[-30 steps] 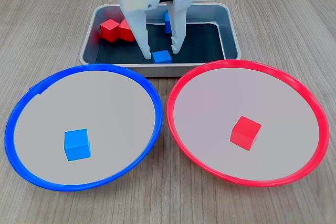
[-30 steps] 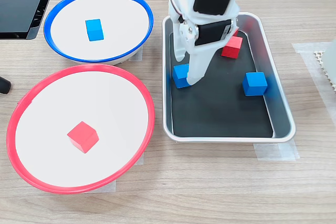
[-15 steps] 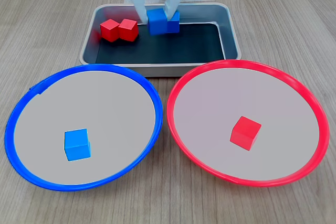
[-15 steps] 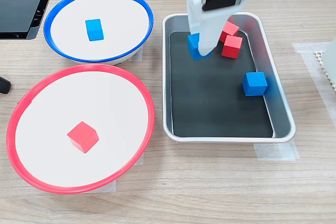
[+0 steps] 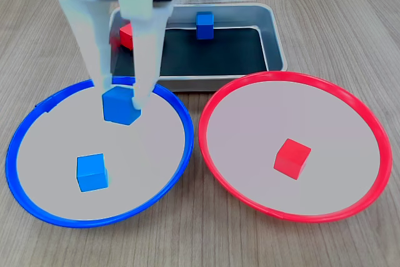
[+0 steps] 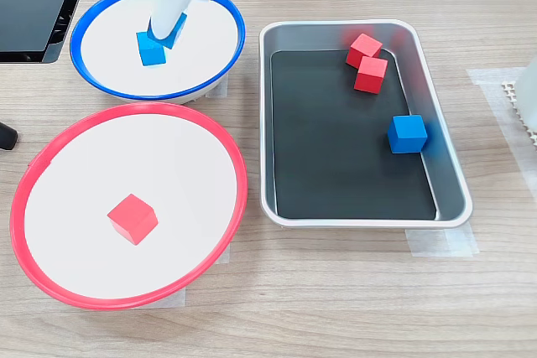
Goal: Move six blocks tray to matching dishes
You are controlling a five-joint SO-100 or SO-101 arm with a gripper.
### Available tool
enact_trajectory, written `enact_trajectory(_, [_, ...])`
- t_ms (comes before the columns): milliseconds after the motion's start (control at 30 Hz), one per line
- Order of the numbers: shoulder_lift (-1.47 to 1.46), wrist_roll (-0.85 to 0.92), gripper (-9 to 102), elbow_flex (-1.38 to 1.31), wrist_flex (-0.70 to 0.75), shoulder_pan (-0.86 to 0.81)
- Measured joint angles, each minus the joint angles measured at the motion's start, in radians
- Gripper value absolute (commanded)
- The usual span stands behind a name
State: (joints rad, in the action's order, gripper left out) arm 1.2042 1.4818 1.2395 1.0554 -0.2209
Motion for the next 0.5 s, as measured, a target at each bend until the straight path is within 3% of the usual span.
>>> enact_trajectory(100, [-0.012, 0.049, 18, -0.002, -0.018, -0.012])
enact_trajectory(300, [0.008, 0.083, 0, 0.029, 0.011, -0.026])
enact_trajectory(500, [0.189, 0.221, 0, 0.132, 0.305, -0.002])
